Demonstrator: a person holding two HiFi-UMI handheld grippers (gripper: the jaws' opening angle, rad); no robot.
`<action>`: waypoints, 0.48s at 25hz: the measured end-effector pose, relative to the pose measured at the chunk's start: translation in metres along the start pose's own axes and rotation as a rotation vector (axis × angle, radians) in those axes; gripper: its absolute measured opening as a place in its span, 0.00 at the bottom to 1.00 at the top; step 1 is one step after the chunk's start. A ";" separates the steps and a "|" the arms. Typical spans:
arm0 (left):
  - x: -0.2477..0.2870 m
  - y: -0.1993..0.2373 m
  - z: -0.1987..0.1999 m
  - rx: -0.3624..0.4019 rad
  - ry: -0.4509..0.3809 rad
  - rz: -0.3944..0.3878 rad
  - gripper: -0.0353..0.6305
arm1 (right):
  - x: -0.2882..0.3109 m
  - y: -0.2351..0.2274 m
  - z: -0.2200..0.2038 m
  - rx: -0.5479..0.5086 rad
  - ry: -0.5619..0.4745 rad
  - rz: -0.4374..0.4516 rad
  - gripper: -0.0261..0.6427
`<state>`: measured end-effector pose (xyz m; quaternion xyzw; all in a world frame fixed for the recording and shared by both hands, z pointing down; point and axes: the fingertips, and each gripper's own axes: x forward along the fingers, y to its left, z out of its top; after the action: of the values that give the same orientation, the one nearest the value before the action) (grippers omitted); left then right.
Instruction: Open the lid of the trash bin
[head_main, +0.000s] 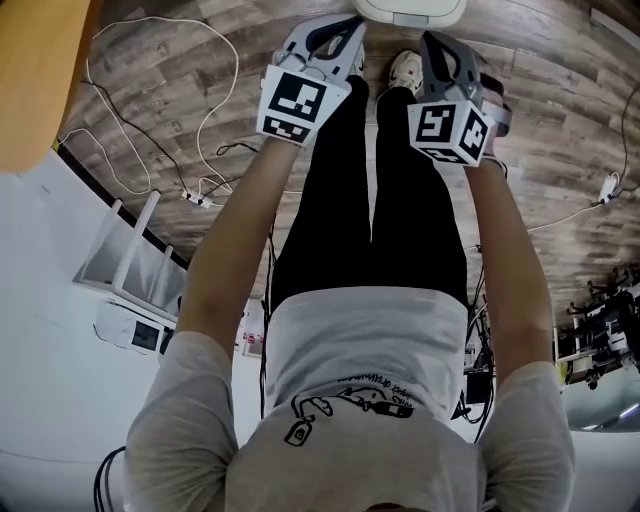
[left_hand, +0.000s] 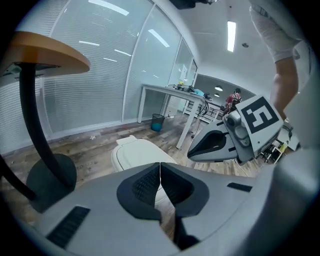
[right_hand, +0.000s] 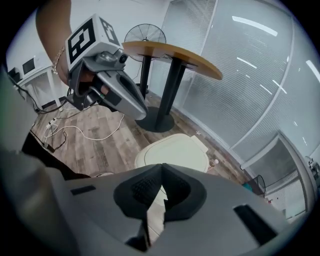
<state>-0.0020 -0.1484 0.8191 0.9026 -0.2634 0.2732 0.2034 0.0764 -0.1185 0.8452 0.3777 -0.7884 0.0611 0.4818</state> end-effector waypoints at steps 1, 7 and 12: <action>0.005 0.001 -0.005 0.002 0.012 -0.006 0.08 | 0.006 0.003 -0.003 -0.014 0.010 0.007 0.05; 0.030 0.002 -0.028 0.003 0.073 -0.046 0.08 | 0.035 0.020 -0.022 -0.060 0.069 0.060 0.05; 0.047 0.006 -0.045 -0.003 0.111 -0.047 0.08 | 0.057 0.030 -0.042 -0.089 0.132 0.091 0.05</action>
<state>0.0105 -0.1477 0.8829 0.8917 -0.2307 0.3176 0.2254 0.0729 -0.1083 0.9210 0.3148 -0.7731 0.0724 0.5459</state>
